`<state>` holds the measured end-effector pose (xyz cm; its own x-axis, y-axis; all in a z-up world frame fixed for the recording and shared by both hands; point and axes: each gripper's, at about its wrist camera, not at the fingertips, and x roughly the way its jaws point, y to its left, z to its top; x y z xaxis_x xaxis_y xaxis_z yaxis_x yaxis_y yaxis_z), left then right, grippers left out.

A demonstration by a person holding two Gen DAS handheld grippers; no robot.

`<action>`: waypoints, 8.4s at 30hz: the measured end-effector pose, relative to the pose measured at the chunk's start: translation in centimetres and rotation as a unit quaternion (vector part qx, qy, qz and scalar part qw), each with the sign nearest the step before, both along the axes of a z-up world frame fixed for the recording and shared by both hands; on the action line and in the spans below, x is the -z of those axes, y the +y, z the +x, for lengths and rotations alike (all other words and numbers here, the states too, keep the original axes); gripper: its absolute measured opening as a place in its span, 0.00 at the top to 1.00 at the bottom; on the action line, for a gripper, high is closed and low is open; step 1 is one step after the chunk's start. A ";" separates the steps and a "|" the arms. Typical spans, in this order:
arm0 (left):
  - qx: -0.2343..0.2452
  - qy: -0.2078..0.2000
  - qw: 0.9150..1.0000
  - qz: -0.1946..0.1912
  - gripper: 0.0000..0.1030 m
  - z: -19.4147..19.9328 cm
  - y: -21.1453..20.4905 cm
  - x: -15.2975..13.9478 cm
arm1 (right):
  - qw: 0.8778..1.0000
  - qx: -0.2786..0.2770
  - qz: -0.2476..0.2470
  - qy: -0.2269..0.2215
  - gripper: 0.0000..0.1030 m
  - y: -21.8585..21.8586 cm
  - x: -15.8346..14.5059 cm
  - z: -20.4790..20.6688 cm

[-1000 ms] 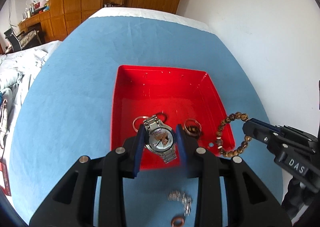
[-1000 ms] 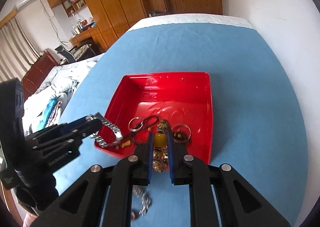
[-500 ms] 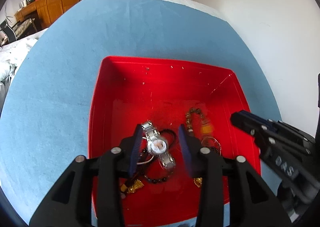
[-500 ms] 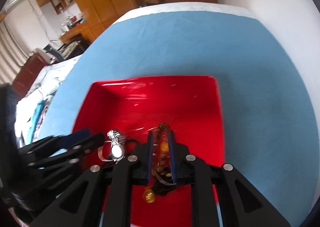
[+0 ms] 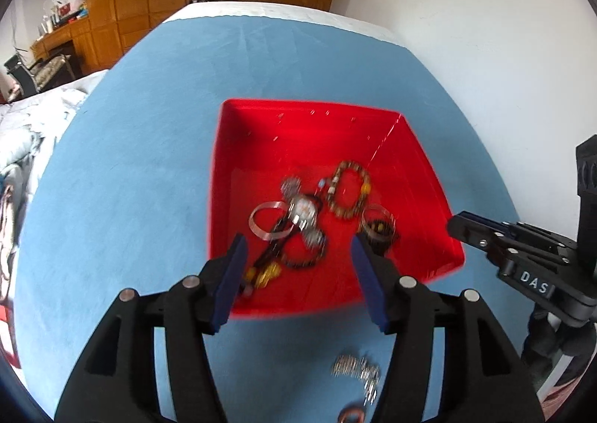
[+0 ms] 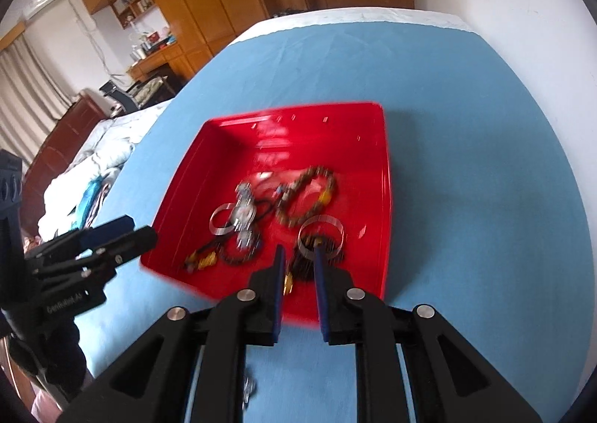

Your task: Organize jewelry

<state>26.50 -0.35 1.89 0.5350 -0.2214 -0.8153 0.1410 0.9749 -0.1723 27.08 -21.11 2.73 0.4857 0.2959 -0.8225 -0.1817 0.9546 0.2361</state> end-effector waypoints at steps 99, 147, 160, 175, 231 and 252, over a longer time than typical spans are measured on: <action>-0.040 0.123 0.991 -0.015 0.74 -10.6 4.4 7.6 | 0.990 -0.082 0.001 0.114 0.57 6.4 7.6 -9.1; -0.023 0.108 0.993 -0.029 0.74 -10.0 4.5 6.4 | 0.996 -0.043 0.011 0.071 0.86 2.7 3.5 -10.1; -0.014 0.059 0.998 -0.027 0.74 -8.8 3.0 1.7 | 0.999 -0.033 -0.002 0.014 0.86 2.5 -1.9 -9.9; -0.020 0.028 0.999 -0.028 0.74 0.2 0.8 -1.1 | 1.000 -0.006 -0.003 -0.021 0.87 2.5 -3.8 -1.9; -0.052 0.006 0.998 0.041 0.06 -2.8 3.0 -2.6 | 0.999 0.000 -0.030 -0.039 0.08 1.4 -3.6 -4.2; -0.060 -0.022 0.997 0.052 0.06 -4.8 3.3 -4.0 | 0.999 0.002 -0.020 -0.032 0.07 0.8 -3.6 -4.9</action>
<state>21.70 2.95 5.90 0.5878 -0.0696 -0.8060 0.0282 0.9974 -0.0656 22.23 -20.33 6.38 0.5396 0.2608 -0.8005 -0.1911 0.9639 0.1853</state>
